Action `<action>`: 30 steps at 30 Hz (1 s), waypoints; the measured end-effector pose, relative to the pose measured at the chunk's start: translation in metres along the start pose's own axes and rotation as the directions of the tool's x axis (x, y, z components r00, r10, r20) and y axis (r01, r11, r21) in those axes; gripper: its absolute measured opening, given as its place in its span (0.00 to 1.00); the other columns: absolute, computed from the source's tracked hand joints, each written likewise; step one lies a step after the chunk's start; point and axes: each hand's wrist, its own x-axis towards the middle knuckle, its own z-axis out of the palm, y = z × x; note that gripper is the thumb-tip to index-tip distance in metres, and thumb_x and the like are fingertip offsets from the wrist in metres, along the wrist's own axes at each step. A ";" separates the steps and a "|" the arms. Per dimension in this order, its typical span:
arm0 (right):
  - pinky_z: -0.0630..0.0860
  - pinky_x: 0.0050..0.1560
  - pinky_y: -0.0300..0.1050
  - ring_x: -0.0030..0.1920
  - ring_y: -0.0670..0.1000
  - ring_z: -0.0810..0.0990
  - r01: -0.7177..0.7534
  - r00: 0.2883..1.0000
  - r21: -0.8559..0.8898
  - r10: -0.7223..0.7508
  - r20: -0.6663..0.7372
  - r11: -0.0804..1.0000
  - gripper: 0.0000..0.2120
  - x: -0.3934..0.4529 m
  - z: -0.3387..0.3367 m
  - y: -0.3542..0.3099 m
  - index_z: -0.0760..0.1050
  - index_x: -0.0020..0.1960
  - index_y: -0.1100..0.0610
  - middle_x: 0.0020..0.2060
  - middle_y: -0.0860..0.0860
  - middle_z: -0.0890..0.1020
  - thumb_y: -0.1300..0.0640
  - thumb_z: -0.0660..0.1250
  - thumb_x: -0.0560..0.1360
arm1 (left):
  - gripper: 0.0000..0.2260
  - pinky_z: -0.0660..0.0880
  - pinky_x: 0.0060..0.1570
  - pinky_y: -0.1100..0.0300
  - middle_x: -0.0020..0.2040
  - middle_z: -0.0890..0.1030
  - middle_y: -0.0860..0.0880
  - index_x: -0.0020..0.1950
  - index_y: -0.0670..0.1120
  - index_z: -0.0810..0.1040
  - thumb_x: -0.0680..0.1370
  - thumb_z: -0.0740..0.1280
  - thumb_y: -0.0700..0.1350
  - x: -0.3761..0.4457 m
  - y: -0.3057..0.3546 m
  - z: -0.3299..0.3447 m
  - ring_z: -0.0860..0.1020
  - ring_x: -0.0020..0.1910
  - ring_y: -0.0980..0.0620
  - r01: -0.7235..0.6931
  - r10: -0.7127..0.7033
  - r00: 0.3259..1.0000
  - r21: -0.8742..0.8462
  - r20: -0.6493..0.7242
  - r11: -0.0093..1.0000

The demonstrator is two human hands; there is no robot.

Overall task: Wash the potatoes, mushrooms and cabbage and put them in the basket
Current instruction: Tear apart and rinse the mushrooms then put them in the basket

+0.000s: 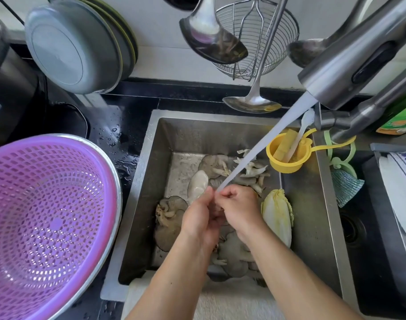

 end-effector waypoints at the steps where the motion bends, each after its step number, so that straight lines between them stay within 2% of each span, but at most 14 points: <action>1: 0.82 0.36 0.46 0.34 0.51 0.84 -0.063 0.998 0.065 0.061 0.036 0.996 0.04 0.001 -0.003 -0.004 0.81 0.42 0.61 0.33 0.54 0.85 0.66 0.73 0.76 | 0.14 0.78 0.49 0.53 0.45 0.83 0.39 0.50 0.36 0.85 0.85 0.65 0.44 0.002 0.000 -0.002 0.80 0.40 0.47 0.007 -0.007 1.000 0.013 0.014 1.000; 5: 0.81 0.35 0.45 0.34 0.53 0.82 -0.302 0.947 0.280 0.253 0.199 0.911 0.06 0.008 -0.013 -0.014 0.78 0.46 0.65 0.37 0.59 0.84 0.74 0.70 0.74 | 0.13 0.77 0.49 0.55 0.47 0.84 0.40 0.53 0.35 0.85 0.85 0.65 0.43 0.003 0.001 -0.008 0.79 0.38 0.50 0.047 -0.047 0.997 0.006 0.066 0.999; 10: 0.82 0.33 0.39 0.39 0.51 0.82 -0.525 0.850 0.486 0.412 0.328 0.698 0.10 0.009 -0.010 -0.011 0.82 0.51 0.67 0.37 0.57 0.85 0.76 0.65 0.76 | 0.11 0.80 0.49 0.57 0.42 0.85 0.40 0.49 0.37 0.84 0.84 0.66 0.43 0.004 0.001 -0.004 0.84 0.41 0.47 0.073 -0.070 0.997 -0.078 0.039 0.994; 14: 0.83 0.33 0.38 0.36 0.50 0.84 -0.560 0.828 0.608 0.418 0.374 0.563 0.11 0.005 -0.006 -0.012 0.84 0.48 0.68 0.41 0.58 0.87 0.76 0.64 0.78 | 0.11 0.84 0.37 0.58 0.44 0.86 0.39 0.48 0.37 0.84 0.83 0.69 0.44 0.004 0.004 -0.004 0.87 0.41 0.46 0.109 -0.097 0.993 -0.190 0.071 0.976; 16: 0.83 0.35 0.39 0.35 0.50 0.85 -0.530 0.847 0.621 0.392 0.358 0.578 0.12 0.002 -0.003 -0.015 0.85 0.46 0.66 0.40 0.57 0.87 0.75 0.65 0.77 | 0.10 0.84 0.35 0.58 0.43 0.86 0.40 0.48 0.38 0.84 0.83 0.69 0.44 0.004 0.009 -0.004 0.87 0.40 0.47 0.133 -0.117 0.989 -0.205 0.089 0.970; 17: 0.84 0.36 0.40 0.35 0.49 0.84 -0.495 0.869 0.594 0.375 0.324 0.634 0.11 0.003 0.000 -0.014 0.85 0.46 0.65 0.39 0.56 0.87 0.75 0.67 0.76 | 0.10 0.84 0.36 0.57 0.42 0.86 0.40 0.49 0.38 0.83 0.83 0.68 0.45 0.005 0.012 -0.004 0.86 0.39 0.47 0.142 -0.128 0.989 -0.200 0.080 0.969; 18: 0.85 0.38 0.44 0.35 0.50 0.84 -0.426 0.905 0.496 0.353 0.238 0.757 0.09 0.003 0.003 -0.012 0.84 0.45 0.64 0.38 0.55 0.87 0.74 0.68 0.75 | 0.11 0.84 0.36 0.57 0.41 0.85 0.41 0.52 0.38 0.83 0.84 0.67 0.45 0.009 0.012 -0.004 0.85 0.37 0.47 0.142 -0.133 0.989 -0.177 0.062 0.974; 19: 0.86 0.40 0.49 0.34 0.50 0.84 -0.319 0.947 0.278 0.300 0.110 0.906 0.08 0.005 0.006 -0.011 0.83 0.44 0.62 0.36 0.53 0.86 0.72 0.69 0.74 | 0.11 0.83 0.35 0.57 0.40 0.85 0.41 0.57 0.38 0.83 0.84 0.66 0.45 0.013 0.011 -0.005 0.84 0.35 0.48 0.124 -0.121 0.992 -0.129 0.036 0.984; 20: 0.86 0.41 0.52 0.35 0.51 0.84 -0.192 0.981 -0.019 0.192 0.005 0.981 0.07 0.006 0.008 -0.012 0.82 0.43 0.60 0.35 0.52 0.86 0.69 0.69 0.74 | 0.12 0.81 0.37 0.57 0.39 0.85 0.42 0.62 0.38 0.81 0.85 0.66 0.45 0.017 0.008 -0.004 0.82 0.35 0.49 0.085 -0.087 0.996 -0.067 -0.018 0.994; 22: 0.83 0.41 0.49 0.40 0.54 0.84 0.021 0.999 -0.507 -0.038 -0.025 0.862 0.07 0.001 0.011 -0.017 0.80 0.39 0.55 0.38 0.52 0.84 0.62 0.68 0.76 | 0.12 0.82 0.45 0.51 0.43 0.87 0.42 0.61 0.37 0.82 0.83 0.69 0.45 0.028 -0.003 -0.009 0.85 0.41 0.46 -0.008 0.024 0.987 0.098 -0.159 0.995; 24: 0.76 0.40 0.46 0.45 0.56 0.82 0.182 0.981 -0.755 -0.174 0.091 0.630 0.07 -0.009 0.010 -0.020 0.80 0.44 0.55 0.43 0.53 0.82 0.62 0.65 0.78 | 0.10 0.83 0.47 0.50 0.45 0.87 0.41 0.53 0.36 0.84 0.81 0.72 0.43 0.037 -0.004 -0.015 0.86 0.44 0.44 -0.062 0.157 0.934 0.287 -0.320 0.956; 25: 0.74 0.41 0.47 0.48 0.57 0.81 0.242 0.966 -0.822 -0.209 0.153 0.515 0.07 -0.014 0.007 -0.018 0.79 0.49 0.55 0.46 0.54 0.81 0.64 0.64 0.78 | 0.08 0.83 0.41 0.54 0.45 0.87 0.41 0.52 0.36 0.84 0.80 0.71 0.41 0.041 0.001 -0.020 0.85 0.42 0.46 -0.065 0.181 0.911 0.304 -0.370 0.950; 27: 0.75 0.44 0.48 0.50 0.58 0.80 0.264 0.961 -0.855 -0.193 0.197 0.447 0.08 -0.016 -0.004 -0.006 0.78 0.52 0.57 0.48 0.54 0.81 0.67 0.64 0.77 | 0.07 0.81 0.32 0.59 0.44 0.85 0.43 0.55 0.35 0.81 0.83 0.67 0.39 0.045 0.017 -0.027 0.84 0.37 0.50 -0.054 0.119 0.937 0.201 -0.328 0.978; 30: 0.80 0.49 0.51 0.47 0.57 0.82 0.142 0.990 -0.790 -0.064 0.129 0.597 0.10 -0.001 -0.020 0.024 0.81 0.43 0.51 0.43 0.50 0.84 0.64 0.67 0.76 | 0.09 0.83 0.42 0.55 0.41 0.86 0.45 0.54 0.40 0.80 0.87 0.62 0.43 0.034 0.031 -0.030 0.84 0.39 0.51 0.107 -0.078 0.989 0.238 -0.129 0.965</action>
